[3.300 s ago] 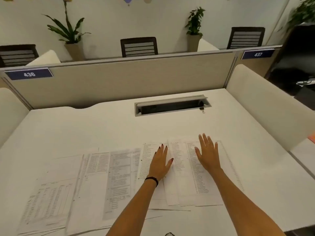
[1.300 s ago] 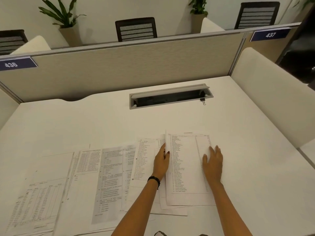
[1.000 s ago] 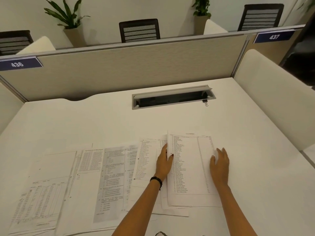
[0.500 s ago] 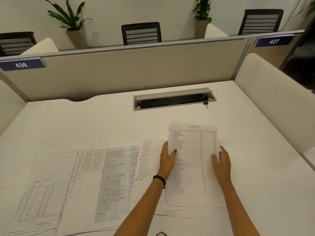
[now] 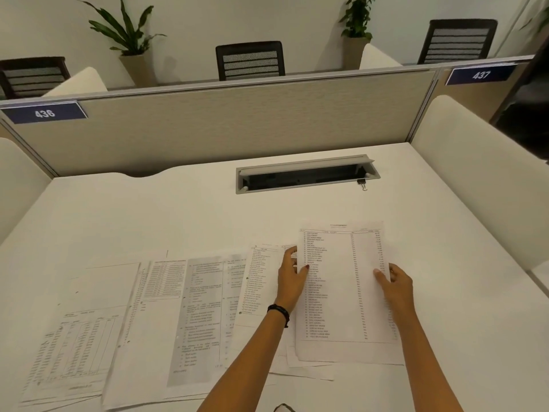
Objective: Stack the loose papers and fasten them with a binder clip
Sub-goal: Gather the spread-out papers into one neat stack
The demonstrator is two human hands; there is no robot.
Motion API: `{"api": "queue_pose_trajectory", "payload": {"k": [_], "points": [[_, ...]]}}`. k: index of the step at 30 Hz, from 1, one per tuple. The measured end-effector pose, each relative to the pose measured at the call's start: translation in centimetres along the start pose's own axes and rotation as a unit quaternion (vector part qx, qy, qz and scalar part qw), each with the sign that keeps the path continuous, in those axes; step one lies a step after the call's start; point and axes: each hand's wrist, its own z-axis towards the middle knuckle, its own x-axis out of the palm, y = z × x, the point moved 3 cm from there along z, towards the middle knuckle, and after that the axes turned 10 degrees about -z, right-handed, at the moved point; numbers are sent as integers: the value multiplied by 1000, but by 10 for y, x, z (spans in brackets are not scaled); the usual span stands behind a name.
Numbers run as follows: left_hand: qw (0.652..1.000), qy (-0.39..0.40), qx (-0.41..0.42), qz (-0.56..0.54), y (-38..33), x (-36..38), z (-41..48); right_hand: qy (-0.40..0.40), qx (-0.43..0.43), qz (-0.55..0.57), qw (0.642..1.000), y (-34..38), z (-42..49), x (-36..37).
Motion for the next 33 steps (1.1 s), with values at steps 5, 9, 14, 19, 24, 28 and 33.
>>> {"api": "queue_pose_trajectory", "payload": {"k": [5,9,14,19,24,28,33], "points": [[999,-40,-7,22,10,-14,4,-11,-11,-44,999,-11,0,-1],[994,-84,31,65,7,-25,4,-22,-29,-62,997,-10,-3,2],[972,-142,71,172,4,-52,8,-17,-45,-76,996,-10,-4,3],[966,-134,11,222,12,-88,17,-25,-42,-48,998,-7,-11,7],[977,-110,7,182,14,-96,14,-27,-47,-54,997,-8,-16,14],[978,-99,15,181,15,-88,12,-29,-56,-68,996,-8,-20,22],[971,-19,64,228,22,-67,2,-42,-85,-108,990,-7,-29,35]]}}
